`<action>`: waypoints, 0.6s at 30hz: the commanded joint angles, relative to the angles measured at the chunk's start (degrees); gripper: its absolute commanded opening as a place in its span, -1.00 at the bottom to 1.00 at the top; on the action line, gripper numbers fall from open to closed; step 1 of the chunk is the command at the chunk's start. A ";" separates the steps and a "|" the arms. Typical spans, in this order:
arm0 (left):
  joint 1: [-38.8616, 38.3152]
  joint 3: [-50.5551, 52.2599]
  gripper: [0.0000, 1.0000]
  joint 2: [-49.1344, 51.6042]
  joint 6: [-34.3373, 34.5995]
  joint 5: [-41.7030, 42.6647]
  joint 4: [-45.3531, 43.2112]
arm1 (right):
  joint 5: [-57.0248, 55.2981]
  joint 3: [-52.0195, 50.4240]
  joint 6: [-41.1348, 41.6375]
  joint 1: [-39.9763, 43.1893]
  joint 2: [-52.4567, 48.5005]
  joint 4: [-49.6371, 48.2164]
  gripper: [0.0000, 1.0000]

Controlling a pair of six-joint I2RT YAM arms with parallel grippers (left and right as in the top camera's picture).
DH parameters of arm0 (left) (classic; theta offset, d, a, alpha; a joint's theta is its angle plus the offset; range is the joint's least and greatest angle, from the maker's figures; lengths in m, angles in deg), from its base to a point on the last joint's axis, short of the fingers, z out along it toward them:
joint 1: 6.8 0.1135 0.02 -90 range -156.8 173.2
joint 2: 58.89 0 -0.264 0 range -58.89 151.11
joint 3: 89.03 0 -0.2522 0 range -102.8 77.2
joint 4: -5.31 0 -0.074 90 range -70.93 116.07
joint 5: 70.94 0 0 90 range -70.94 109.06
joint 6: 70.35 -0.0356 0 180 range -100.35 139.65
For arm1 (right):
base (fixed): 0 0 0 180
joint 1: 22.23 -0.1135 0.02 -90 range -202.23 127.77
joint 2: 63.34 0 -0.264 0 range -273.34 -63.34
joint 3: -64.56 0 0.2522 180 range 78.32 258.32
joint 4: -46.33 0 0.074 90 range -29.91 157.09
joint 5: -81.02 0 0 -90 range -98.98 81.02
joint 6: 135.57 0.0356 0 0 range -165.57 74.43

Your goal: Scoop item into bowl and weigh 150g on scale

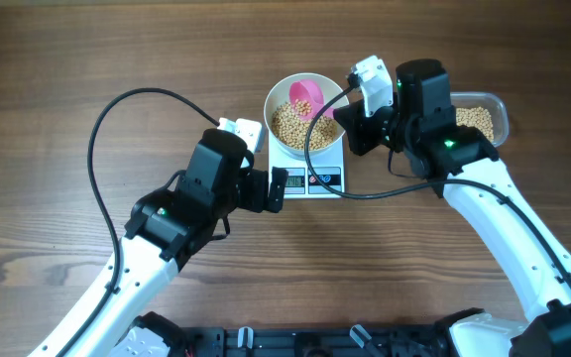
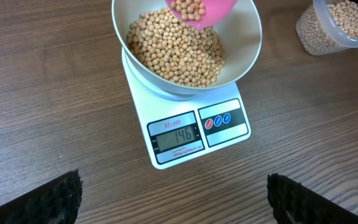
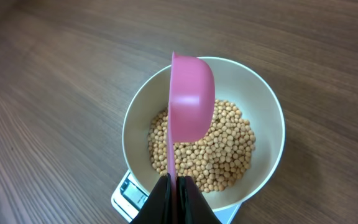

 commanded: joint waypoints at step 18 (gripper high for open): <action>-0.26 -0.87 1.00 0.35 -0.07 0.50 -0.20 | -1.79 0.59 -12.11 0.20 1.22 4.13 -0.91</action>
